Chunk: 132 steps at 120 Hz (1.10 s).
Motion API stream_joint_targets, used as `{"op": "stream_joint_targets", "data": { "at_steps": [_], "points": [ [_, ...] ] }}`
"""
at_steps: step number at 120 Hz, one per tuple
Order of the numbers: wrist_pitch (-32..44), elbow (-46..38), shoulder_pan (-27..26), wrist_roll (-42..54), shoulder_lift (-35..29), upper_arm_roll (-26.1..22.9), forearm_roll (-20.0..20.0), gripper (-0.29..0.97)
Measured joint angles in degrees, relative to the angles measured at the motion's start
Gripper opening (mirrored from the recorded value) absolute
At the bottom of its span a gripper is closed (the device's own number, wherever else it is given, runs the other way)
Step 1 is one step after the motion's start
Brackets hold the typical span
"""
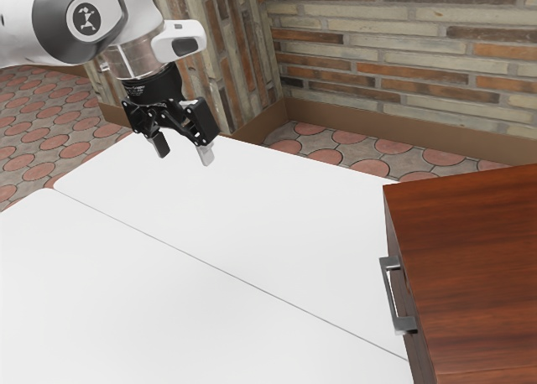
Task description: Pull the drawer handle with one arm to open the drawer
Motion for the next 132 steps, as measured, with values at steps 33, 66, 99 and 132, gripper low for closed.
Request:
{"op": "stream_joint_targets", "data": {
  "at_steps": [33,66,99,132],
  "points": [
    [-1.1,4.4,0.1,-0.7,-0.6,0.1,-0.5,0.68],
    [-5.8,9.0,0.6,-11.5,-3.3,-0.6,-5.4,0.68],
    [-0.4,3.3,6.2,-24.3,-1.5,-8.1,-14.1,0.68],
    [12.1,-12.2,-1.1,-39.1,-8.0,-16.4,-12.1,0.65]
  ]
}}
